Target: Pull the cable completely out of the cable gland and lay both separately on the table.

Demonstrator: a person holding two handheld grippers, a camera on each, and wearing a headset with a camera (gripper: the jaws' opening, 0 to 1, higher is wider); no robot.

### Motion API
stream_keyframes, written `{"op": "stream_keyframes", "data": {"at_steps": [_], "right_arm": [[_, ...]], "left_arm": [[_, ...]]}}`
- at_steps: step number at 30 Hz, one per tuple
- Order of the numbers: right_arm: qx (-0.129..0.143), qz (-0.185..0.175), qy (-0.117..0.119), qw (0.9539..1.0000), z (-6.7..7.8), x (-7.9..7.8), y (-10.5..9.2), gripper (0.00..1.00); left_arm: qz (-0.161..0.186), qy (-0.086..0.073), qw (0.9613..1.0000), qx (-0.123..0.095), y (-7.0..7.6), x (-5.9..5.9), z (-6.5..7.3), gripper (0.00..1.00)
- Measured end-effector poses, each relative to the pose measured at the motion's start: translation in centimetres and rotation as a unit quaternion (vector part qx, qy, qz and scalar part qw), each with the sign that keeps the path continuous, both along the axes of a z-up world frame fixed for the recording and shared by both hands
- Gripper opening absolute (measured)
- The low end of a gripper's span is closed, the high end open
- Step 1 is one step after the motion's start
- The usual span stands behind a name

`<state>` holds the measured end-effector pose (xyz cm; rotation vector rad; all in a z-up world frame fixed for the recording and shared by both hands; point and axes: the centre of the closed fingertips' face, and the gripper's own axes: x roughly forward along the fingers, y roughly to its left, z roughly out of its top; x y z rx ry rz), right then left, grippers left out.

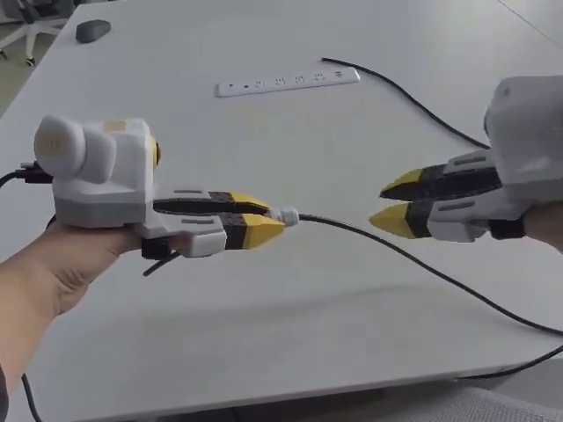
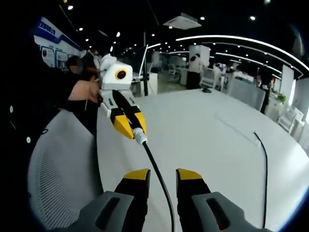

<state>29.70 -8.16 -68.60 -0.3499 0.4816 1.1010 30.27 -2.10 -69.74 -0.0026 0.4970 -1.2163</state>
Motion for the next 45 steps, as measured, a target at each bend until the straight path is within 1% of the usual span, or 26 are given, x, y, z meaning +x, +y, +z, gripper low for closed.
{"op": "stream_keyframes", "data": {"at_steps": [1, 2, 3, 5, 6, 7, 8, 10, 11, 12, 14, 15, 16, 18, 21, 23, 25, 29, 31, 36, 40, 41, 43, 45], "right_arm": [[-0.008, 0.028, -0.015, 0.9995, 0.2, -0.5, 1.0, 0.16], [-0.016, 0.036, -0.034, 0.9986, 0.3, -0.4, 1.6, 0.14], [-0.022, 0.057, -0.048, 0.997, 0.4, -0.7, 2.2, 0.13], [-0.036, 0.072, -0.056, 0.9952, 0.2, -1.1, 3.2, 0.13], [-0.039, 0.088, -0.057, 0.9937, 0.0, -1.4, 3.9, 0.13], [-0.044, 0.083, -0.058, 0.9939, -0.1, -1.2, 4.1, 0.12], [-0.056, 0.094, -0.067, 0.9918, -0.4, -1.1, 4.3, 0.12], [-0.066, 0.095, -0.07, 0.9908, -0.6, -0.9, 4.6, 0.1], [-0.072, 0.101, -0.079, 0.9892, -0.7, -0.8, 4.8, 0.1], [-0.076, 0.101, -0.079, 0.9888, -0.8, -0.7, 4.8, 0.09], [-0.087, 0.11, -0.095, 0.9856, -0.9, -0.5, 4.9, 0.07], [-0.092, 0.114, -0.092, 0.9849, -1.1, -0.5, 4.9, 0.06], [-0.09, 0.114, -0.089, 0.9853, -1.1, -0.6, 4.9, 0.06], [-0.092, 0.117, -0.093, 0.9845, -1.2, -0.4, 4.9, 0.05], [-0.097, 0.12, -0.091, 0.9838, -1.5, -0.4, 5.1, 0.01], [-0.103, 0.122, -0.094, 0.9828, -1.6, -0.5, 5.2, 0.0], [-0.103, 0.12, -0.091, 0.9832, -1.6, -0.6, 5.2, 0.0], [-0.101, 0.118, -0.09, 0.9837, -1.6, -0.7, 5.2, 0.0], [-0.108, 0.108, -0.091, 0.984, -1.7, -0.4, 4.9, 0.0], [-0.107, 0.088, -0.081, 0.987, -1.9, -0.1, 4.2, 0.0], [-0.105, 0.059, -0.077, 0.9897, -1.9, 0.5, 3.4, 0.0], [-0.106, 0.047, -0.071, 0.9908, -2.0, 0.7, 2.9, 0.0], [-0.098, 0.033, -0.062, 0.9927, -2.1, 0.8, 2.4, 0.0], [-0.085, 0.011, -0.042, 0.9954, -2.3, 0.9, 1.9, 0.0]], "left_arm": [[0.0, 0.0, 1.0, 0.0, 0.0, 0.0, 0.0, 0.15], [0.0, -0.001, 1.0, 0.001, 0.0, -0.1, 0.1, 0.15], [-0.001, -0.001, 1.0, 0.0, -0.1, -0.1, 0.2, 0.15], [-0.003, -0.004, 1.0, -0.001, -0.2, -0.2, 0.4, 0.15], [-0.004, -0.005, 1.0, -0.001, -0.2, -0.3, 0.4, 0.15], [-0.005, -0.006, 1.0, -0.002, -0.3, -0.3, 0.5, 0.15], [-0.006, -0.006, 1.0, -0.003, -0.3, -0.4, 0.6, 0.15], [-0.007, -0.007, 0.9999, -0.003, -0.4, -0.4, 0.7, 0.15], [-0.009, -0.008, 0.9999, -0.003, -0.5, -0.5, 0.7, 0.15], [-0.009, -0.008, 0.9999, -0.003, -0.5, -0.5, 0.7, 0.15], [-0.012, -0.008, 0.9999, -0.003, -0.6, -0.7, 0.7, 0.15], [-0.012, -0.01, 0.9999, -0.001, -0.6, -0.7, 0.7, 0.15], [-0.013, -0.01, 0.9999, -0.001, -0.6, -0.7, 0.7, 0.15], [-0.013, -0.01, 0.9999, -0.002, -0.5, -0.8, 0.8, 0.15], [-0.014, -0.01, 0.9998, -0.003, -0.5, -0.8, 0.9, 0.15], [-0.014, -0.011, 0.9998, -0.001, -0.5, -0.8, 0.8, 0.15], [-0.015, -0.01, 0.9998, 0.0, -0.4, -0.8, 0.8, 0.15], [-0.016, -0.012, 0.9998, 0.002, -0.2, -0.8, 0.8, 0.15], [-0.011, -0.013, 0.9999, 0.002, -0.1, -0.7, 0.8, 0.15], [-0.005, -0.013, 0.9999, 0.0, 0.3, -0.5, 0.9, 0.15], [0.0, -0.016, 0.9999, -0.002, 0.5, -0.3, 1.1, 0.15], [0.003, -0.016, 0.9999, -0.002, 0.7, -0.2, 1.1, 0.15], [0.006, -0.018, 0.9998, -0.004, 0.8, -0.1, 1.2, 0.15], [0.009, -0.019, 0.9998, -0.004, 0.9, -0.1, 1.2, 0.15]]}}
